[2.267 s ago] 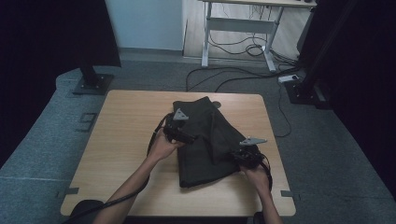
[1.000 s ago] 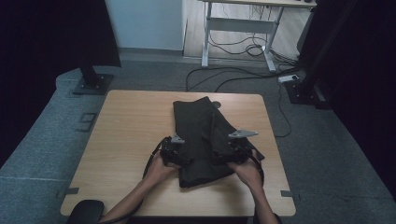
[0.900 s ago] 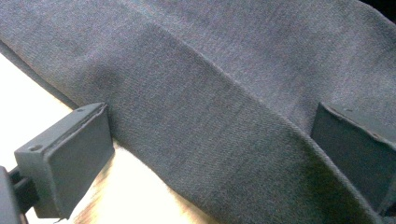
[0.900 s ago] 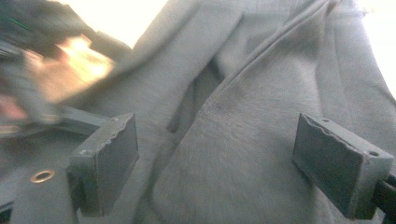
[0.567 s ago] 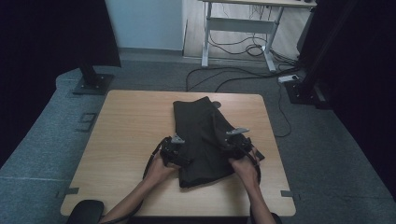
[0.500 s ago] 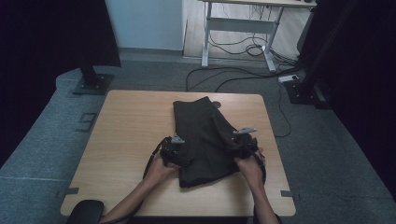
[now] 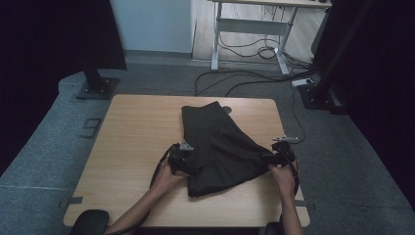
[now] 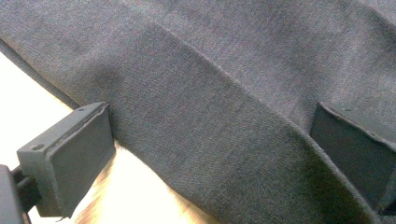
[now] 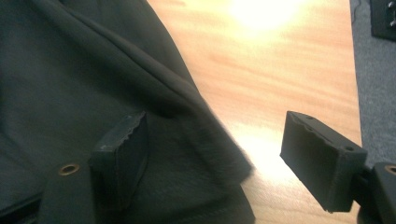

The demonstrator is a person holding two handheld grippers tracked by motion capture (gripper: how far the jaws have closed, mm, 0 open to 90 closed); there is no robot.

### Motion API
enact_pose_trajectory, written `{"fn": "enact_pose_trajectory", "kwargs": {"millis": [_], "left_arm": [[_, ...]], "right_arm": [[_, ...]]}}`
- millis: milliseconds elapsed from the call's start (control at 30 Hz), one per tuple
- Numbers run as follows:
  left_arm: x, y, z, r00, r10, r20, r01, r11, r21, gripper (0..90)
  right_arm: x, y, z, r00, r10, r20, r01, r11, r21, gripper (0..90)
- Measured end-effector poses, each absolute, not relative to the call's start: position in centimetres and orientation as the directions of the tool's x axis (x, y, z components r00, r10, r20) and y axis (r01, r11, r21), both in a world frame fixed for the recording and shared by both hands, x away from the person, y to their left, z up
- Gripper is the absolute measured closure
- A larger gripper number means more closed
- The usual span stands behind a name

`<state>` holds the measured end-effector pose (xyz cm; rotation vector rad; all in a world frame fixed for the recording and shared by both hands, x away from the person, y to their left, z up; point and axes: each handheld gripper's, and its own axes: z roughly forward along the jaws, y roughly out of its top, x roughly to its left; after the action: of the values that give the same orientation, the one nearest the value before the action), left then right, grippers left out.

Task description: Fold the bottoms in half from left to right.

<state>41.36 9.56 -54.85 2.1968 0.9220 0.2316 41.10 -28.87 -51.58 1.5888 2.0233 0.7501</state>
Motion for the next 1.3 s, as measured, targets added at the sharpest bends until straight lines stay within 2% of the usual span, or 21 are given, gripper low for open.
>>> {"fn": "enact_pose_trajectory", "kwargs": {"millis": [100, 200, 367, 1033, 1233, 1300], "left_arm": [[41.4, 9.6, -54.9, 0.727, 0.679, -0.108, 0.547, -0.476, 0.689, 0.4], [41.3, 9.6, -54.9, 0.726, 0.679, -0.109, 0.549, -0.475, 0.688, 0.6], [41.2, 10.2, -54.8, 0.726, 0.679, -0.104, 0.546, -0.479, 0.688, 1.6], [40.7, 19.1, -54.3, 0.632, 0.768, -0.103, 0.627, -0.429, 0.65, 1.6], [40.4, 19.7, -54.4, 0.62, 0.778, -0.104, 0.628, -0.412, 0.66, 1.6], [40.4, 19.7, -54.4, 0.623, 0.775, -0.11, 0.626, -0.41, 0.663, 1.8]], "right_arm": [[41.3, -29.4, -52.5, -0.241, 0.971, 0.0, 0.737, 0.183, 0.651, 27.7], [41.3, -29.7, -53.3, -0.28, 0.959, 0.034, 0.753, 0.198, 0.627, 38.9], [41.0, -29.8, -53.5, -0.314, 0.946, 0.074, 0.755, 0.202, 0.623, 47.4], [33.6, -21.0, -53.3, -0.607, 0.794, 0.032, 0.648, 0.472, 0.598, 51.5], [32.9, -19.9, -53.2, -0.638, 0.769, 0.033, 0.631, 0.497, 0.596, 50.1], [32.9, -20.0, -53.3, -0.638, 0.769, 0.032, 0.629, 0.496, 0.598, 45.1]]}}
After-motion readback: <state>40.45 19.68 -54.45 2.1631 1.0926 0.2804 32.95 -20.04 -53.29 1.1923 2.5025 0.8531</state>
